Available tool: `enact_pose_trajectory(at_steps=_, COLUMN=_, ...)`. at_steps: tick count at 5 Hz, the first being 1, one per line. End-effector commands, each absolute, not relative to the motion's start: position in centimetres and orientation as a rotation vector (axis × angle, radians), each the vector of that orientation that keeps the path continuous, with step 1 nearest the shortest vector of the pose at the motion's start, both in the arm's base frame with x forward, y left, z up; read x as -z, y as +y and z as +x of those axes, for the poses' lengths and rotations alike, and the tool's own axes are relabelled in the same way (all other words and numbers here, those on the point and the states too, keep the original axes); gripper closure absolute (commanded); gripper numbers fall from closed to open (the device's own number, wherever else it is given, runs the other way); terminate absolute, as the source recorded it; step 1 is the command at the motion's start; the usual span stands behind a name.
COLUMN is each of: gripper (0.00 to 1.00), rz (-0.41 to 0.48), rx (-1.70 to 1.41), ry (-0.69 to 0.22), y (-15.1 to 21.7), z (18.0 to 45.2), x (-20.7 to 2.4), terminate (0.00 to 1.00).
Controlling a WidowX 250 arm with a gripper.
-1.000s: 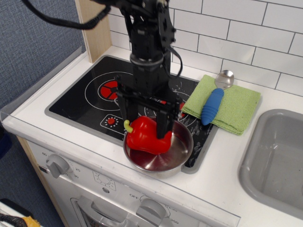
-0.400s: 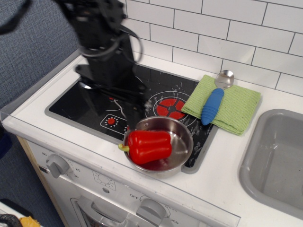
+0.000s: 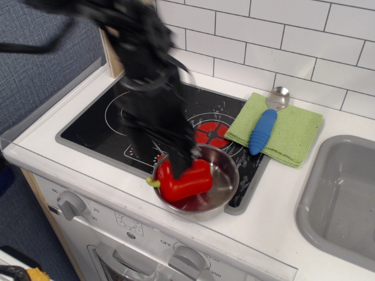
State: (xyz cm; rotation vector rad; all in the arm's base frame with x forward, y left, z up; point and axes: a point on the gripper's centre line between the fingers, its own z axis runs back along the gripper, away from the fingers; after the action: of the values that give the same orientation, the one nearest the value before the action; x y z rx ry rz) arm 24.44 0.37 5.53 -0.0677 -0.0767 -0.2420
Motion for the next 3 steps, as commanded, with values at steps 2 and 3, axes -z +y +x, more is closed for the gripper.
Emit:
enact_pose_trajectory(at_steps=2, gripper=0.0, rz=0.059, rx=0.526, ry=-0.062, y=-2.8, z=26.7, x=-2.2, terminate=0.0)
enact_pose_trajectory(at_steps=3, gripper=1.0, rz=0.089, rx=0.501, ry=-0.095, y=-2.6, z=26.7, x=-3.2, terminate=0.0)
